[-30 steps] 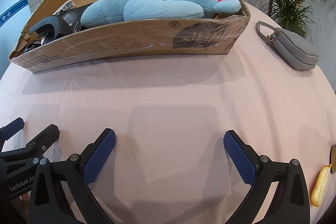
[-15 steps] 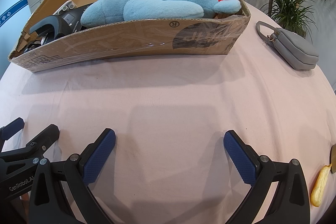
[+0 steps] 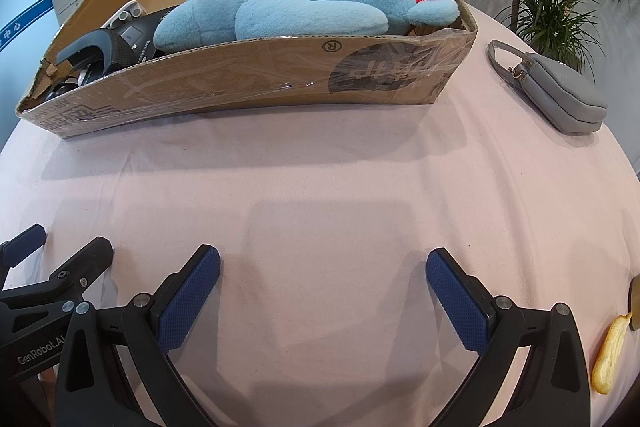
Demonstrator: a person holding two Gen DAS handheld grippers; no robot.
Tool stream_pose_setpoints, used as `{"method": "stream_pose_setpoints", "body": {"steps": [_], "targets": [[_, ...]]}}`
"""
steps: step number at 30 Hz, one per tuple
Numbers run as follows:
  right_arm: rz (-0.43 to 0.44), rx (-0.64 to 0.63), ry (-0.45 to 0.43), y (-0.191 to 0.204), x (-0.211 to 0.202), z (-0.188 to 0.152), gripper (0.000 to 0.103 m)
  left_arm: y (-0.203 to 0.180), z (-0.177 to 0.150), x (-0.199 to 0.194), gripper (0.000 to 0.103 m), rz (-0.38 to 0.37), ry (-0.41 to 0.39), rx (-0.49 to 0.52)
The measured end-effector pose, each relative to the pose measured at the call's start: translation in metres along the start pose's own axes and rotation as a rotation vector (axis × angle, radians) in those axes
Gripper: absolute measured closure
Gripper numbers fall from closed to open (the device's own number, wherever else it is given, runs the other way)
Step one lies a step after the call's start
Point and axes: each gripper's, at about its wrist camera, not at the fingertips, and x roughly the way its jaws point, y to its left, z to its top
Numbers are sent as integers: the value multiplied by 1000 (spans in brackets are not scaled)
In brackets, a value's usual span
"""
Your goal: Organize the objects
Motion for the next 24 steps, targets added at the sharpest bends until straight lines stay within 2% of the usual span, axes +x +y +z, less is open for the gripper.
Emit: {"method": "stream_pose_setpoints", "body": {"steps": [24], "targets": [[0, 0, 0, 0, 0, 0, 0, -4, -3, -2, 1, -2, 0, -1]]}}
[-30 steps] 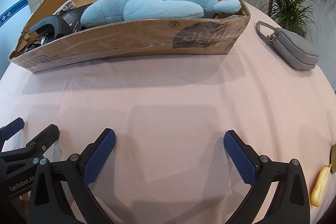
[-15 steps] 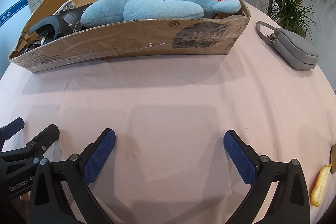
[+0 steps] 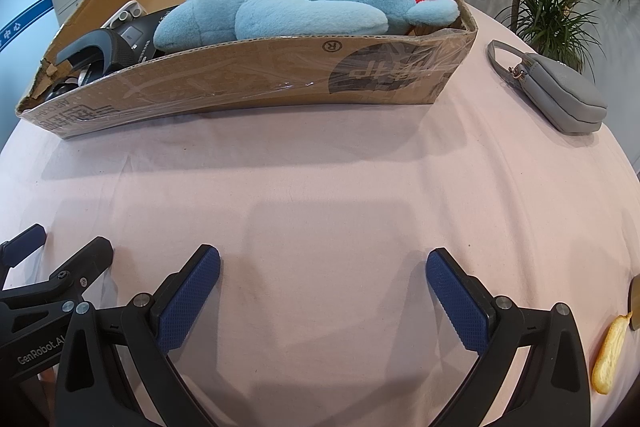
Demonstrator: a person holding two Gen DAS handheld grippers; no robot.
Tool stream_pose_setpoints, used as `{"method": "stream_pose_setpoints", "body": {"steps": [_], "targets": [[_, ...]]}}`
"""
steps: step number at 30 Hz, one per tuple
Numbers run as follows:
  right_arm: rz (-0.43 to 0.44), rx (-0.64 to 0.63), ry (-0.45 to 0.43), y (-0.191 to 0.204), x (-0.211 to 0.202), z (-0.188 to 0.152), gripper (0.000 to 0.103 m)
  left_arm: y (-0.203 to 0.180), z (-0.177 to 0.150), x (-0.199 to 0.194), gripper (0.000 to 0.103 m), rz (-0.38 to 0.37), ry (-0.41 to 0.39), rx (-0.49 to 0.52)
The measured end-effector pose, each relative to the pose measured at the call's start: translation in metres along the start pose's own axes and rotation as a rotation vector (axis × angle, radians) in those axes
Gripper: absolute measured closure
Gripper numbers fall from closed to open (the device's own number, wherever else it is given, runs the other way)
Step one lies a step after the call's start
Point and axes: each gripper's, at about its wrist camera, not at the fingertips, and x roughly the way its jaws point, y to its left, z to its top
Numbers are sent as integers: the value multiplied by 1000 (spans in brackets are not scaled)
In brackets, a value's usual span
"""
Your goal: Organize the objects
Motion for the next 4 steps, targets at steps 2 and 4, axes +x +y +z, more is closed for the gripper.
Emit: {"method": "stream_pose_setpoints", "body": {"steps": [2, 4], "targets": [[0, 0, 0, 0, 0, 0, 0, -2, -1, 0, 1, -2, 0, 1], [0, 0, 0, 0, 0, 0, 0, -4, -2, -2, 1, -1, 0, 3]]}}
